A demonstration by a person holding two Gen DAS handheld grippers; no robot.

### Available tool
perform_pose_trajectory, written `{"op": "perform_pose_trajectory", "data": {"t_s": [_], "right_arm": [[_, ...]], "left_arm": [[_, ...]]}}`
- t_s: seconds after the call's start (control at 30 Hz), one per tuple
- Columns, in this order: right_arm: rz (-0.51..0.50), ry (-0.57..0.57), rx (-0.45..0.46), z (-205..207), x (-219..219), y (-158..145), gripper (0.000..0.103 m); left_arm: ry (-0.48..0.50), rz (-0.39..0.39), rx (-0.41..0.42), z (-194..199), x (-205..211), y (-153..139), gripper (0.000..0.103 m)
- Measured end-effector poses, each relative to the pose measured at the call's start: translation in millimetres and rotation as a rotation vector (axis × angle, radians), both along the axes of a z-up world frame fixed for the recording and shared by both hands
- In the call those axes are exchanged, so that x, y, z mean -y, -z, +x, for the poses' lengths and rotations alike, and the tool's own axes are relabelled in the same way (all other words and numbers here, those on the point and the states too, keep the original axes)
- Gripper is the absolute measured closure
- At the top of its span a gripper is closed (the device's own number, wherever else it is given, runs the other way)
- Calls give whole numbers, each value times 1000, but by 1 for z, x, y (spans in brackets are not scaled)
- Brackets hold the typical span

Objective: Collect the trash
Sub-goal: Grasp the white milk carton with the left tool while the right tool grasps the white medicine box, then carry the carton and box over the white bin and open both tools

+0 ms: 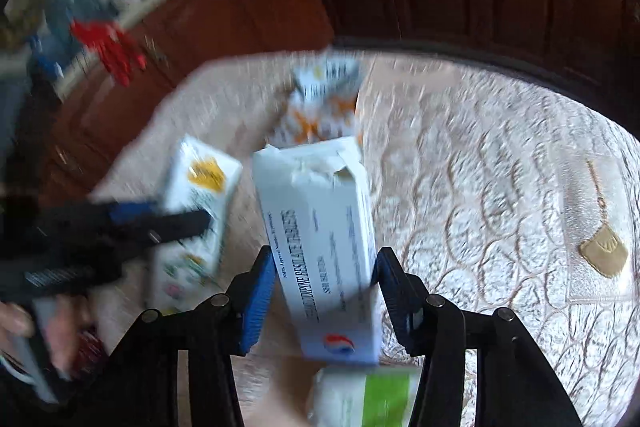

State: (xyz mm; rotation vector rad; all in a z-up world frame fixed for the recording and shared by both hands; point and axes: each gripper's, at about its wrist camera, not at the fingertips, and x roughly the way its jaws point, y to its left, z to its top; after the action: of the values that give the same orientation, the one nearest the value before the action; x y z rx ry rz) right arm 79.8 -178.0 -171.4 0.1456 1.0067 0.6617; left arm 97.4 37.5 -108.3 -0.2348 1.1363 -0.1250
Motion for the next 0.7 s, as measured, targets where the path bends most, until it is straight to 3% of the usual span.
{"op": "perform_pose_trajectory", "data": {"t_s": [0.37, 0.7], "right_arm": [[88, 154, 72, -22, 79, -37, 55], [59, 344, 98, -62, 186, -54, 55]], "left_arm": [[134, 7, 68, 6, 79, -32, 64], [307, 1, 98, 7, 182, -42, 65]]}}
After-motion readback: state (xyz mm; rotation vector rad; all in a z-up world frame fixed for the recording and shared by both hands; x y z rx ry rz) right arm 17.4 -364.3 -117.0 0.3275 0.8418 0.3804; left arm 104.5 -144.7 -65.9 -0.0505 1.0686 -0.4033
